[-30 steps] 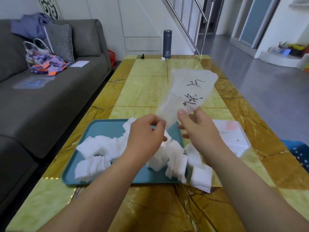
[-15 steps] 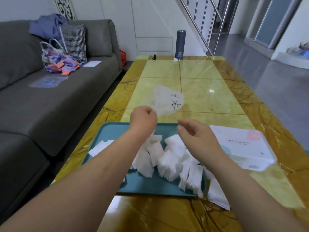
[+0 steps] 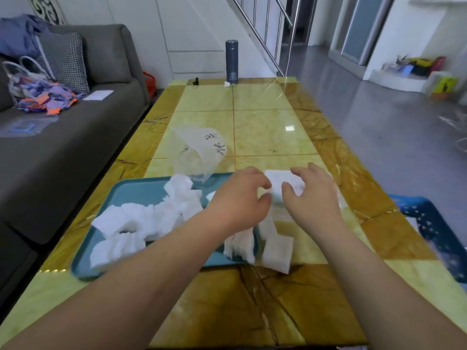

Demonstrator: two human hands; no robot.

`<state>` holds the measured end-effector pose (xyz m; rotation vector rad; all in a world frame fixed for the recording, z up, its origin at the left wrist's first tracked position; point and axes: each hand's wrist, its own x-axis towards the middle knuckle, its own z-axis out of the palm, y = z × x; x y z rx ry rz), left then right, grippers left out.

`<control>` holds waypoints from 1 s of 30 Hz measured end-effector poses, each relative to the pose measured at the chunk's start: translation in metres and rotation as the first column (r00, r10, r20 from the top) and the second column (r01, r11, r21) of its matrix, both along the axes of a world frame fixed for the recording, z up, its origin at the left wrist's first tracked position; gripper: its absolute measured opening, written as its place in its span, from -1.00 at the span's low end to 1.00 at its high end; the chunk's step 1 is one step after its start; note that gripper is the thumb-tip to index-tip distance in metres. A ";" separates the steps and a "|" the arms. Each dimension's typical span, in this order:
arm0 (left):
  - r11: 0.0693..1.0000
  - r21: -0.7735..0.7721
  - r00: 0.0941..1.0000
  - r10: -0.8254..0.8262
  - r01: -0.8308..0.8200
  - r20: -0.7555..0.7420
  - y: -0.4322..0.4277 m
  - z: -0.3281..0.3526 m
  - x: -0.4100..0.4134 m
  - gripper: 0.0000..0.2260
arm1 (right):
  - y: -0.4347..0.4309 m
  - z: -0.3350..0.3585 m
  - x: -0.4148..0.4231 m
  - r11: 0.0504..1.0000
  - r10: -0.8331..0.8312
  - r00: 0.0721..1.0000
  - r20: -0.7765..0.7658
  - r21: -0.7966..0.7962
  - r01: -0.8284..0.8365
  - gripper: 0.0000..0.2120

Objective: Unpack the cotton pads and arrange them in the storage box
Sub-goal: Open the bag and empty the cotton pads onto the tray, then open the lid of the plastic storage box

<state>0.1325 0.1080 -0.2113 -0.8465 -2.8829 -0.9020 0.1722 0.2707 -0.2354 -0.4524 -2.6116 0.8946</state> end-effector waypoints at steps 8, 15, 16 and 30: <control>0.960 -0.260 0.994 -0.088 0.101 0.059 0.051 -0.022 0.011 -0.41 | 0.049 -0.015 0.015 0.974 -0.090 0.972 0.218 -0.184 0.131 -0.35; 0.942 -0.336 0.987 -0.063 0.009 -0.151 0.064 -0.031 0.004 -0.48 | 0.057 -0.013 0.011 0.960 -0.070 0.991 0.113 -0.263 0.098 -0.39; 0.931 -0.366 0.981 -0.077 0.006 -0.180 0.064 -0.032 0.003 -0.50 | 0.058 -0.013 0.011 0.962 -0.078 0.991 0.106 -0.253 0.103 -0.40; 0.976 0.007 0.969 0.217 -0.217 -0.114 0.050 0.035 -0.044 -0.88 | 0.041 0.028 0.046 0.995 0.007 0.993 -0.114 -0.096 -0.019 -0.82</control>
